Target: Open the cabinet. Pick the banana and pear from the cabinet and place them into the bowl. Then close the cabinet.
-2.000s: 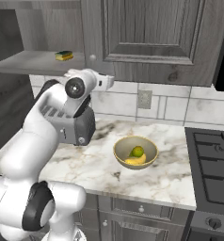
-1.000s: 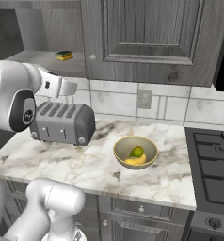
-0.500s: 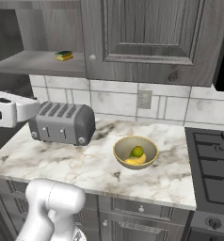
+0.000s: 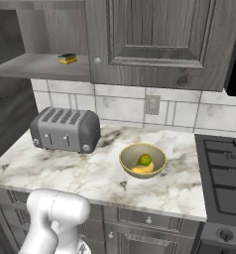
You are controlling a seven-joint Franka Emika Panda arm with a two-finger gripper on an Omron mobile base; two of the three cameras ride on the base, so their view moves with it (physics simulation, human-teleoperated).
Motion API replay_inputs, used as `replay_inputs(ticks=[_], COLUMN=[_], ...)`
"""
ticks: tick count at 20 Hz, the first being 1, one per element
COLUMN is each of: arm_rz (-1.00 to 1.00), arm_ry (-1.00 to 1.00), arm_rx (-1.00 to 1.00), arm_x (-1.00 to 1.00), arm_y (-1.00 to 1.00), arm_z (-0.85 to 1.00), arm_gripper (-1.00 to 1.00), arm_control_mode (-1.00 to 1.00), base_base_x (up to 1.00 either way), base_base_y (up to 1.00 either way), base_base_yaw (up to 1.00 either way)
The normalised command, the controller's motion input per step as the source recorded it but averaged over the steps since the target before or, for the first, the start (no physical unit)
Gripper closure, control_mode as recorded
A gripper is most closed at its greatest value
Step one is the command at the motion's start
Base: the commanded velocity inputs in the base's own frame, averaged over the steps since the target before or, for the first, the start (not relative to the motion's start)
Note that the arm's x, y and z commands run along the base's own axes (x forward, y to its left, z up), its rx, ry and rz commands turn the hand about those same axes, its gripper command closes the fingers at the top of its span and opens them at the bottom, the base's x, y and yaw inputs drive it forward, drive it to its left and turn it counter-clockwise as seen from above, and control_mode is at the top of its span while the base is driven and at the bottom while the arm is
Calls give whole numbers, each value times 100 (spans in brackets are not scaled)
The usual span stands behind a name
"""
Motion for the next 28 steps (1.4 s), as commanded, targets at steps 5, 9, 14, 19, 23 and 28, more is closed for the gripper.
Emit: replay_inputs(ticks=[5, 9, 14, 19, 23, 28], arm_rz=[5, 4, 0, 0, 0, -1], arm_ry=[-5, -8, -13, -18, -10, -11], arm_rx=[-11, -11, -12, -9, -1, 1], arm_x=[-50, -4, 21, 18, 4, 1], arm_y=[71, 75, 35, 18, 16, 16], arm_z=[0, 0, 0, 0, -12, -19], arm_gripper=[-100, -100, -100, -100, -100, -100], arm_control_mode=[-100, -100, -100, -100, -100, -100], base_base_x=[0, 0, 0, 0, 0, 0], base_base_y=[0, 0, 0, 0, 0, 0], base_base_yaw=[0, 0, 0, 0, 0, 0])
